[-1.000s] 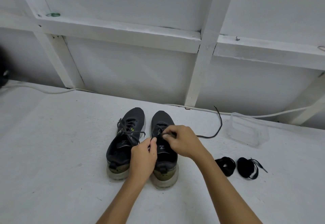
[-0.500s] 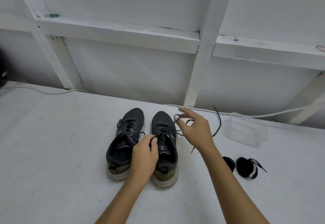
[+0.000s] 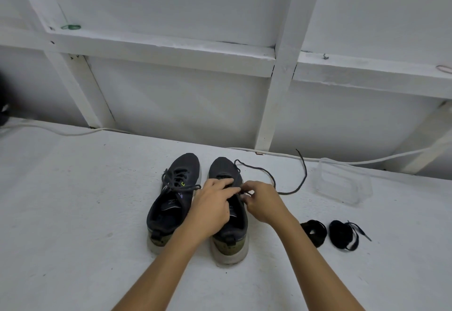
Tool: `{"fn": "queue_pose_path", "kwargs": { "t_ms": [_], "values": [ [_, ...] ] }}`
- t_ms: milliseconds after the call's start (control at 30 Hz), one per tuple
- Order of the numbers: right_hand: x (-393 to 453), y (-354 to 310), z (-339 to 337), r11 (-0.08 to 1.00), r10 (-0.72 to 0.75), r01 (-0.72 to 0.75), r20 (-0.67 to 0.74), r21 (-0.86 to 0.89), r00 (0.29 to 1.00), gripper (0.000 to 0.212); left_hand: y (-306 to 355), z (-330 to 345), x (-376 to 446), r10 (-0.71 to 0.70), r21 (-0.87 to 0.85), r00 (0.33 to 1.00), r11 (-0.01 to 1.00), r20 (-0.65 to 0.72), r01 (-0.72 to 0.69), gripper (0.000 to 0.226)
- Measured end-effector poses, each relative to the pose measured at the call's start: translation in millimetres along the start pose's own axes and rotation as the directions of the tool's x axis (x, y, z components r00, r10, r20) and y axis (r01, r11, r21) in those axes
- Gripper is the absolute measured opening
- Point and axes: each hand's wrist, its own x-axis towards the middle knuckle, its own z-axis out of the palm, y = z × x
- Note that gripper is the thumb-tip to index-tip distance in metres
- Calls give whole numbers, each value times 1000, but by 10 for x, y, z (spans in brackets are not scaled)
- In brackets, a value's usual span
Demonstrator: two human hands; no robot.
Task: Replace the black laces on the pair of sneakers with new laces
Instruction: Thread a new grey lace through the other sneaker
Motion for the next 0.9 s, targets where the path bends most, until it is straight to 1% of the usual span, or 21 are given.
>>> {"fn": "queue_pose_path", "kwargs": {
  "t_ms": [67,100,233,300,333,400,467,500,567,633,700,733,767,800,867,900],
  "values": [
    [-17,19,0,1000,12,-12,-32,-15,999,15,2,-22,16,-34,51,999,998,34,32,54],
    [-27,28,-22,1000,12,-12,-48,-14,999,13,-4,-25,19,-58,42,998,997,23,57,53],
    [-130,22,-218,999,-30,33,-83,26,996,10,-18,7,5,-211,-123,974,972,-86,200,42],
    [-198,14,-316,996,-57,62,-71,62,996,11,-21,24,-3,-277,-163,955,952,-109,258,36],
    [-228,5,-357,994,-69,74,-62,83,996,12,-10,14,-9,-283,-174,952,950,-120,260,38],
    [-269,-37,-421,988,-100,104,-43,114,994,16,25,-39,-11,-225,-165,964,966,-139,202,42],
    [-279,-111,-462,983,-128,132,-36,128,991,18,62,-94,12,-96,-69,986,994,-137,87,47],
    [-278,-154,-480,981,-139,143,-37,130,990,18,79,-114,35,-49,-32,992,998,-121,45,46],
    [-273,-230,-511,980,-151,156,-45,127,988,18,82,-135,94,-29,-36,993,999,-119,25,33],
    [-263,-252,-542,981,-147,152,-49,121,988,19,67,-125,127,-81,-126,975,990,-208,55,21],
    [-263,-219,-578,986,-116,119,-32,118,993,22,-2,-118,154,-233,-304,921,943,-311,136,16],
    [-264,-189,-596,988,-98,101,-25,115,995,23,-42,-113,157,-316,-380,887,907,-337,178,15],
    [-265,-161,-613,990,-84,86,-22,115,996,23,-71,-112,146,-356,-413,869,888,-344,201,17],
    [-268,-142,-628,990,-75,77,-25,116,997,22,-79,-122,129,-333,-397,880,899,-340,187,24],
    [-272,-144,-651,990,-79,82,-34,114,996,21,-21,-147,103,-154,-320,948,946,-279,60,47],
    [-272,-161,-659,990,-87,90,-35,113,996,21,22,-148,99,-66,-300,966,954,-252,-13,50]
  ]
}}
